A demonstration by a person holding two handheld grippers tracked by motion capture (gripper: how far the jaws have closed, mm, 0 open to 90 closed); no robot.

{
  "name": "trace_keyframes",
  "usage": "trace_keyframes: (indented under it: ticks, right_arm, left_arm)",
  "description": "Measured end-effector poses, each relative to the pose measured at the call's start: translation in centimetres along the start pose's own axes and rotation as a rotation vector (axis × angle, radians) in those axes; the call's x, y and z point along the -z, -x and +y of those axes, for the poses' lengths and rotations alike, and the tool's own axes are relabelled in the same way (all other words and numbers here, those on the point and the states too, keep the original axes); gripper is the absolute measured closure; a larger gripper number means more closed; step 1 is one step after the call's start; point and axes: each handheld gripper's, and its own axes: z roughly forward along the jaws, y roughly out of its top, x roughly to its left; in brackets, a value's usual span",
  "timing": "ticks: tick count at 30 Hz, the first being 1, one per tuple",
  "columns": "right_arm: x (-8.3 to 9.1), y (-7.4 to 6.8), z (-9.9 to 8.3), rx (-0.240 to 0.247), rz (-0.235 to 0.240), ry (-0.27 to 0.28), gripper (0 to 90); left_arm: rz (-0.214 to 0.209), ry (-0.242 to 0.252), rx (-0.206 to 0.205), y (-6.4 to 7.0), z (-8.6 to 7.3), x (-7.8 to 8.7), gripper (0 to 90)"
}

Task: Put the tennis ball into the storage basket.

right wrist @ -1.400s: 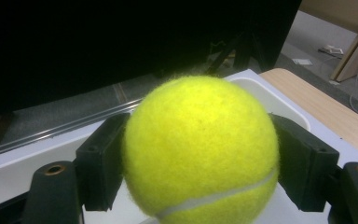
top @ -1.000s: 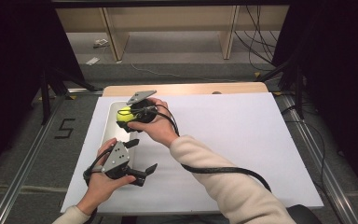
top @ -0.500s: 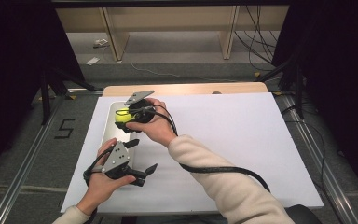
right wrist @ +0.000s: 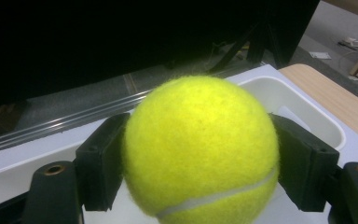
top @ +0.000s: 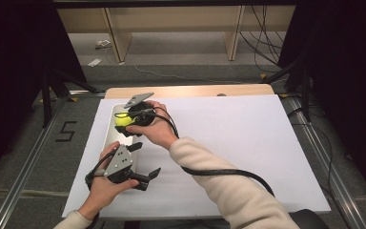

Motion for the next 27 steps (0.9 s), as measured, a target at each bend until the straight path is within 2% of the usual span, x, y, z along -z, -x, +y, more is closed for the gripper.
trace_keyframes:
  ticks: [27]
  right_arm:
    - [-0.87, 0.14, 0.29, 0.003, 0.011, -0.025, 26.5]
  left_arm:
    - [-0.001, -0.003, -0.003, 0.1, 0.01, 0.05, 0.0]
